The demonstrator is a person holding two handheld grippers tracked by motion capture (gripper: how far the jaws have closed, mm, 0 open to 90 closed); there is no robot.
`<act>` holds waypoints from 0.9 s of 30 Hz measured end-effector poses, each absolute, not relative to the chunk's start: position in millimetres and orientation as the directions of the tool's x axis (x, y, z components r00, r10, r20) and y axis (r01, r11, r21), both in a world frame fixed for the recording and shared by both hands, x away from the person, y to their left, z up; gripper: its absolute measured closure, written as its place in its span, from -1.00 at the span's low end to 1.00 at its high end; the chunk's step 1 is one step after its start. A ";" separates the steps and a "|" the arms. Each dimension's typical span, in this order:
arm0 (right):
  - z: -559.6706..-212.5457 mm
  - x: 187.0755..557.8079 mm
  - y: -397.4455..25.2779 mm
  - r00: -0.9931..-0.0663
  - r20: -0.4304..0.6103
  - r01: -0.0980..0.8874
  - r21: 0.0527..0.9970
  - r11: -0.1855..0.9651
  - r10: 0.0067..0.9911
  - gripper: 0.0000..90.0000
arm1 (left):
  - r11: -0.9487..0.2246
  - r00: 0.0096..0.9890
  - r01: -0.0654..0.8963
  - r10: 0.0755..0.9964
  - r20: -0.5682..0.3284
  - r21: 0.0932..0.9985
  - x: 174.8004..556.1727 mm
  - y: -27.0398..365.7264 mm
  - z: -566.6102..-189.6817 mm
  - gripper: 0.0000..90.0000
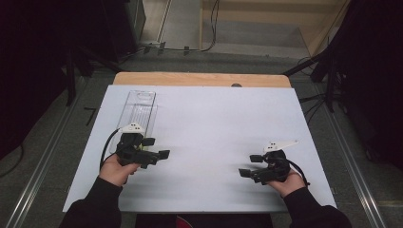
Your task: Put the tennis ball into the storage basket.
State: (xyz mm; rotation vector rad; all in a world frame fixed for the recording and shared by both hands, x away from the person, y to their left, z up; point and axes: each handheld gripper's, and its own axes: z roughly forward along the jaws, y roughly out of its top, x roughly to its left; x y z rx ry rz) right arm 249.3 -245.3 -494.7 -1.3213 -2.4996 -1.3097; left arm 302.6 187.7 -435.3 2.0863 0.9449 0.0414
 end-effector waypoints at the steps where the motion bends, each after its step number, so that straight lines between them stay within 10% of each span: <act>1: -494.7 249.3 -245.2 -0.640 0.376 0.691 0.663 0.287 0.670 -0.67 | -0.383 0.722 0.605 0.634 -0.278 0.698 300.8 187.1 -436.9 -0.64; 27: -495.4 249.3 -245.2 -0.642 0.374 0.691 0.661 0.293 0.669 -0.67 | -0.415 0.776 0.551 0.574 -0.262 0.724 274.5 190.5 -460.2 -0.64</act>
